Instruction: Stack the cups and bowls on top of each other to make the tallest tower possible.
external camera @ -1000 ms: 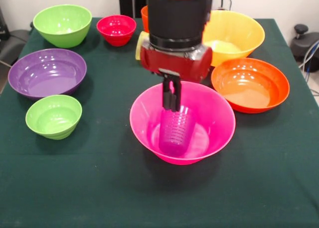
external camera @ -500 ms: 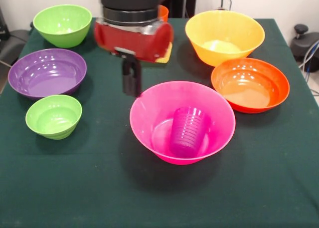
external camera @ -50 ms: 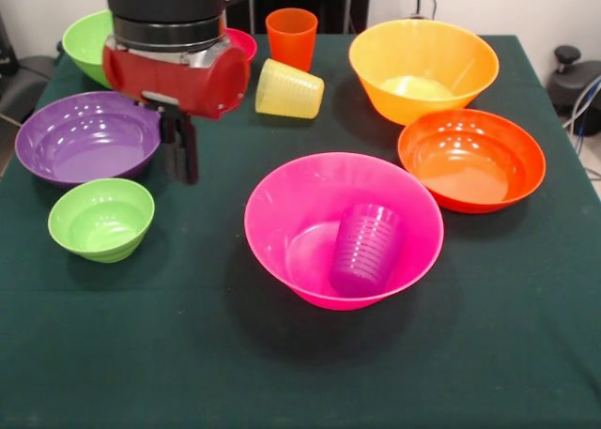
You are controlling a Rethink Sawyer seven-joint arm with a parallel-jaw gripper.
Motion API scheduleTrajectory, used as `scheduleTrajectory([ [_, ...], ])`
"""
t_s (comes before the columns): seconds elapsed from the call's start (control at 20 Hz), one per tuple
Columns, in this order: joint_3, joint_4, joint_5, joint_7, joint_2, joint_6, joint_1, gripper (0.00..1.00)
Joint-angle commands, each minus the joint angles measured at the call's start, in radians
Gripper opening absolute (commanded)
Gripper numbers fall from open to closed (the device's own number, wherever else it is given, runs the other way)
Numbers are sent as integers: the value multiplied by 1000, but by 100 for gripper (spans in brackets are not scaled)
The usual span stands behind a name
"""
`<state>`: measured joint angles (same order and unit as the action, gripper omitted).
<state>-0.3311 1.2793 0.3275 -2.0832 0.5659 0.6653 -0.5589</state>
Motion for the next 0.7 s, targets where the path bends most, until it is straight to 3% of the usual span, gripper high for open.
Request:
scheduleTrajectory([
  [0.05,-71,42,94,289,-60,119,12,0],
  [0.4,-34,56,89,198,-41,82,28,0],
  [0.7,-27,132,106,184,-21,10,11,0],
])
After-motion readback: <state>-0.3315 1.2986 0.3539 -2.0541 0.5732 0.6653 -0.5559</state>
